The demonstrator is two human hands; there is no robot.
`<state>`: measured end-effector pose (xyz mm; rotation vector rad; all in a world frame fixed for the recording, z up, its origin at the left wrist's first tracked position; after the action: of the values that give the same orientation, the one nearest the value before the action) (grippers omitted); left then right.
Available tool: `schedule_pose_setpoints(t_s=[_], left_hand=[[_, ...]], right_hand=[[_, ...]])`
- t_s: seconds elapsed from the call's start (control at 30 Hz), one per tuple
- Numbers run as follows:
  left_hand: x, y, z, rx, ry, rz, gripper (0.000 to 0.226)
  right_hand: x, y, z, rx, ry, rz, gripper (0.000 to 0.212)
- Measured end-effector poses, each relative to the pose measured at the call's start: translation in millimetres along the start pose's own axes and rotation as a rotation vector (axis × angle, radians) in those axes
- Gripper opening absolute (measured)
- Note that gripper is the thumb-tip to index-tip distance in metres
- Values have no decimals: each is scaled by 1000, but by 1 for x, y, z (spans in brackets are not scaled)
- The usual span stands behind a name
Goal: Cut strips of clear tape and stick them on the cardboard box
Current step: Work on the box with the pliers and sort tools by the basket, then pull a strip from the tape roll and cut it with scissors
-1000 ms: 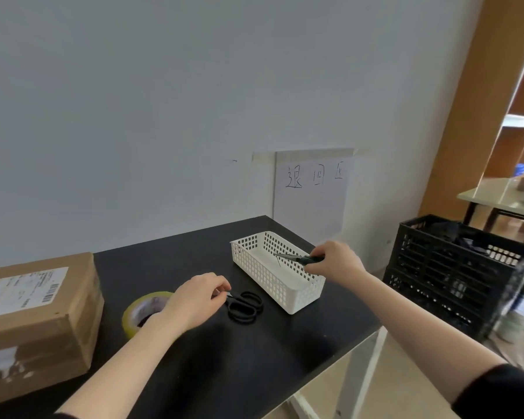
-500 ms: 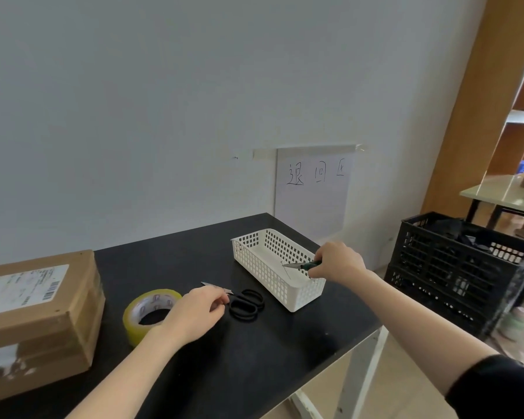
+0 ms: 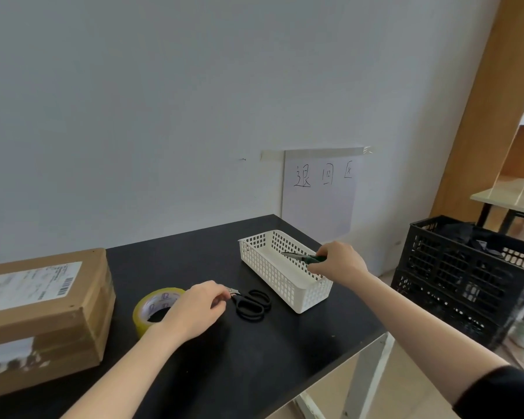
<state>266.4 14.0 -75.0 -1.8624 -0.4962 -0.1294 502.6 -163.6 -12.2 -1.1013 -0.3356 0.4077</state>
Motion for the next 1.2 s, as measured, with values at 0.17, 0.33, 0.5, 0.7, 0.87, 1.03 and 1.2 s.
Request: schedule_pose_setpoints(t_s=[0.17,0.33,0.5,0.7,0.87,1.03,1.2], left_hand=[[-9,-15,4,29,-15,-38,18],[-22,-31,14,80,-53,-57,19],[-37,-53,22,116,-84,-81,21],[-58,-74,29,140,-101,-121,21],[-76,-76,34,137,-115,-135,21],[-93,-68,36,118,-128,-138,22],[-102,-60,38,115,-138,-121,23]], right_hand=[[-5,5,26,96,-99,16,25],[-16,12,58,99,-217,-35,27],[-35,34,85,98,-304,0,26],[-63,76,111,-50,-370,39,31],[-75,108,118,-113,-335,50,34],[-82,125,123,-142,-296,49,41],[-92,136,131,-143,-253,30,42]])
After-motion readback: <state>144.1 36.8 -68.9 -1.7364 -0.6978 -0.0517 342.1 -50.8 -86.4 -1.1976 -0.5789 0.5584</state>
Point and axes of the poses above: each hand's wrist, its own x-axis towards the middle knuckle, its own y-axis out of the palm, z = x × y, the point moved 5 cm from there along x, towards the middle knuckle, and after that the axes turned 12 degrees about y, right-handed, at the moved point
